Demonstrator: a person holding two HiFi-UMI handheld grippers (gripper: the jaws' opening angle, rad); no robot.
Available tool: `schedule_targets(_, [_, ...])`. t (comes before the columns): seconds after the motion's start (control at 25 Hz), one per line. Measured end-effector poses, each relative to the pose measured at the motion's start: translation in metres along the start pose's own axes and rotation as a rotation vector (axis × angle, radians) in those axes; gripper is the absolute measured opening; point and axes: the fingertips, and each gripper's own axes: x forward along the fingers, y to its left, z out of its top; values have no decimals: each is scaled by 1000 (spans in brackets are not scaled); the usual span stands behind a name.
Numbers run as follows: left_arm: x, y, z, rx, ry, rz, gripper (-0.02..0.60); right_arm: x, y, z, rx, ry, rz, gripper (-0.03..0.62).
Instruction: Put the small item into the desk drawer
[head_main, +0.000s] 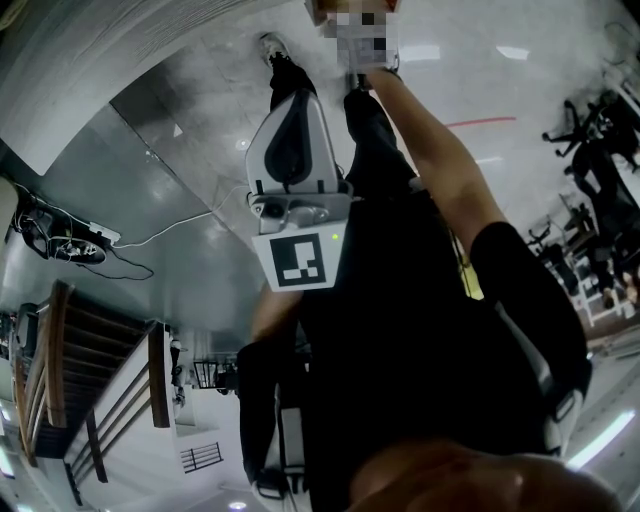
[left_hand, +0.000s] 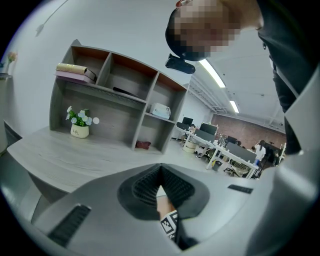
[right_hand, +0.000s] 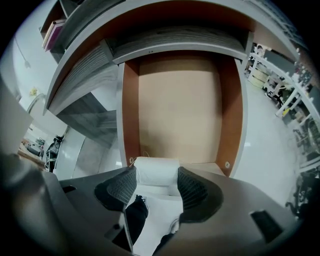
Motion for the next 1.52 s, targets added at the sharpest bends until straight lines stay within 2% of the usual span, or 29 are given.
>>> schedule_targets(1.52, [1, 2, -8, -32, 16, 2, -15, 17, -6, 15, 23, 56, -22, 256])
